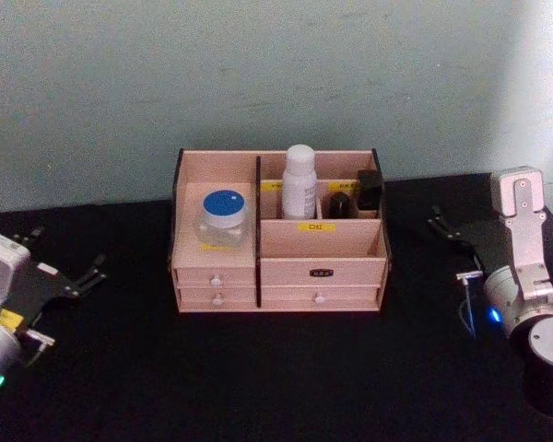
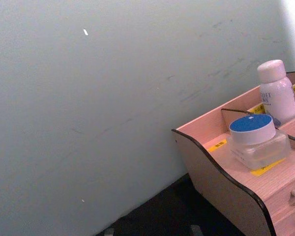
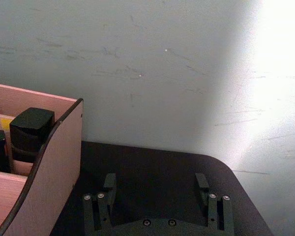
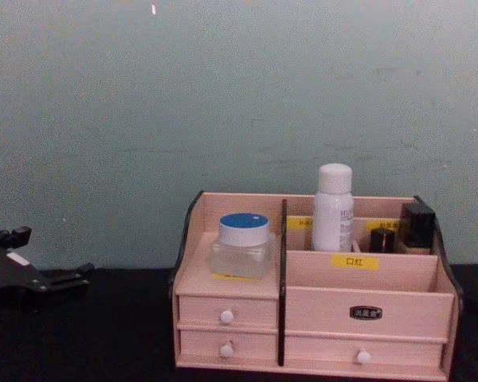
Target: Pick up the facial cleanser and watermelon frost from the table and place them into the tiered storage box.
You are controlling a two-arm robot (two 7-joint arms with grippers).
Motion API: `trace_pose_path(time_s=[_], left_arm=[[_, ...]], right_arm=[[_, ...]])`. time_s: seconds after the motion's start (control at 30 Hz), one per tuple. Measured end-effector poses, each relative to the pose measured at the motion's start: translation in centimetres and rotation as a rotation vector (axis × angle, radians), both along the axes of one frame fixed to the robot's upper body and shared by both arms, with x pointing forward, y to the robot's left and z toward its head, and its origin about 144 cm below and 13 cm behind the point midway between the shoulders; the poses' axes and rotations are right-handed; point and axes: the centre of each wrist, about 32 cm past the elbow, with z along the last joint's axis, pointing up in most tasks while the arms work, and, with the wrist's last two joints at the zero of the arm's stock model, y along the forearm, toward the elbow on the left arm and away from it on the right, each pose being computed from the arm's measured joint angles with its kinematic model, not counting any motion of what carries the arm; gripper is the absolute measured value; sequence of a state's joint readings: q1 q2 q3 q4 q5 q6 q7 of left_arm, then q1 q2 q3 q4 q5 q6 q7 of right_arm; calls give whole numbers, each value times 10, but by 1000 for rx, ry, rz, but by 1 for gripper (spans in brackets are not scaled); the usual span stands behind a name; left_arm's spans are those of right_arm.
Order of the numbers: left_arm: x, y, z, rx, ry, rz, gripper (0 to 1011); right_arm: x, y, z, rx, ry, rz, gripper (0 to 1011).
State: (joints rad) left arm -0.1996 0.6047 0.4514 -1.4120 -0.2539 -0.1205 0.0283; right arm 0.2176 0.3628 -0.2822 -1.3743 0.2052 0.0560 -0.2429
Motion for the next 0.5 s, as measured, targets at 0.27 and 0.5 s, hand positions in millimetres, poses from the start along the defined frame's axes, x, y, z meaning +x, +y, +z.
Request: trace_pose_path(time_s=[0.27,0.5], left_arm=[[0,0,0,0,0,0,1001],[0,0,0,0,0,0,1001]], right_arm=[[0,0,0,0,-2,0,1002],[0,0,0,0,-2,0,1002]])
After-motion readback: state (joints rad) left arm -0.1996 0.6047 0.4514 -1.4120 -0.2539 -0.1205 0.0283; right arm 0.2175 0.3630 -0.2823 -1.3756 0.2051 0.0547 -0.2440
